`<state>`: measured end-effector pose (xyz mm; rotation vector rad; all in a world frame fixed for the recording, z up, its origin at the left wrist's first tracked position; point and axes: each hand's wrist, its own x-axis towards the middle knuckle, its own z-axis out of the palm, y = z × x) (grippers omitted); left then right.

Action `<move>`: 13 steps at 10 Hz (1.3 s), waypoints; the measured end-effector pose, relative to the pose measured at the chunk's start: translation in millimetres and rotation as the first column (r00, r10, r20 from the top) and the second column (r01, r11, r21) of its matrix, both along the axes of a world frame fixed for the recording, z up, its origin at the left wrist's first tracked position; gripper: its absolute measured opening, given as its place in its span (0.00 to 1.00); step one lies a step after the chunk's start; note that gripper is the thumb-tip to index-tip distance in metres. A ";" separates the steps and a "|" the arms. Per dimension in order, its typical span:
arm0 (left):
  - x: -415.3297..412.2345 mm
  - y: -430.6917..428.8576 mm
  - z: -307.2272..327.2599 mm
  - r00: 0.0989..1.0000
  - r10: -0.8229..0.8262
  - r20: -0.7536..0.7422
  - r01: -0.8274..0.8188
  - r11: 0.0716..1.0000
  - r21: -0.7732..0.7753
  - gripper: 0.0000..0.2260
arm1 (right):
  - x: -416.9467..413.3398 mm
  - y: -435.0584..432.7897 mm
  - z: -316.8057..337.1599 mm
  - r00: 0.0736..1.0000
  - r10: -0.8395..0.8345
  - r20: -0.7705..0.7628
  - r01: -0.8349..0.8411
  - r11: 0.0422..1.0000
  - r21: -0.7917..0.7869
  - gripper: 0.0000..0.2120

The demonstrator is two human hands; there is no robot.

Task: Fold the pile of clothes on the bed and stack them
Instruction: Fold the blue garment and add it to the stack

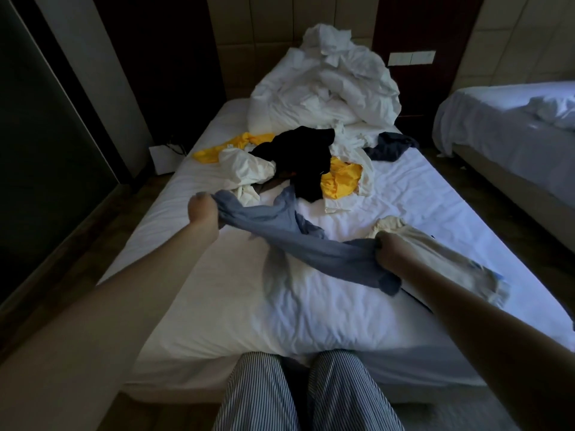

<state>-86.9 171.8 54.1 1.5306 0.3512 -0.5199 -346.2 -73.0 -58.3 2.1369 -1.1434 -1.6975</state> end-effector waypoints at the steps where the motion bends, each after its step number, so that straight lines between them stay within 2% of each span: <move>1: -8.1 29.0 -10.8 0.812 0.361 -0.458 -0.578 0.603 -0.549 0.19 | -6.3 26.4 40.8 0.808 0.060 0.587 -0.133 0.988 0.082 0.22; 2: -53.4 38.0 -9.5 0.982 -0.170 0.081 0.170 0.985 0.010 0.04 | -2.7 51.5 68.8 0.322 -0.053 0.945 -0.127 0.987 0.098 0.24; 3: -70.0 41.6 -12.8 0.899 -0.419 0.128 0.414 0.908 0.066 0.07 | 15.2 75.0 72.4 0.370 -0.110 0.922 -0.274 0.936 0.222 0.26; 4: -79.7 44.6 4.4 0.783 -0.615 0.095 0.618 0.786 0.001 0.10 | 28.4 96.7 88.4 0.312 -0.299 0.902 -0.406 0.816 0.412 0.32; 5: -89.4 41.0 19.1 0.648 -0.753 0.118 0.761 0.633 -0.142 0.12 | 42.5 136.5 98.8 0.304 -0.589 0.748 -0.464 0.595 0.657 0.45; 6: -92.7 37.4 27.5 0.550 -0.825 0.130 0.835 0.543 -0.088 0.10 | 64.9 162.8 98.5 0.000 -0.599 0.800 -0.433 0.721 0.540 0.33; 7: -85.5 34.8 26.1 0.603 -0.778 0.174 0.783 0.620 0.058 0.09 | 68.1 158.4 102.7 -0.225 -0.682 0.696 -0.346 0.724 0.597 0.08; 8: -74.1 39.6 15.6 0.557 -0.801 0.221 0.714 0.597 0.366 0.20 | 59.1 141.1 117.9 -0.280 -0.809 0.516 -0.302 0.585 0.753 0.07; 9: -83.5 41.3 4.8 0.314 -0.929 0.198 0.865 0.366 0.344 0.30 | 56.2 124.4 135.8 -0.328 -0.923 0.199 -0.374 0.321 0.870 0.13; 10: -104.7 24.9 -5.7 0.273 -0.923 0.270 0.802 0.373 0.467 0.16 | 53.0 113.3 146.8 -0.330 -0.927 0.177 -0.374 0.300 0.877 0.12; 11: -102.3 11.1 -14.9 0.420 -0.788 0.449 0.605 0.613 0.509 0.05 | 44.3 101.5 149.3 -0.386 -0.877 0.288 -0.344 0.426 0.837 0.06; 12: -89.2 10.3 -1.9 0.463 -0.696 0.548 0.436 0.718 0.543 0.13 | 35.3 85.4 146.1 -0.600 -0.740 0.303 -0.225 0.520 0.824 0.05; 13: -90.8 0.4 28.3 0.396 -0.679 0.618 0.420 0.733 0.535 0.12 | 30.1 75.2 140.6 -0.696 -0.663 0.275 -0.189 0.538 0.821 0.05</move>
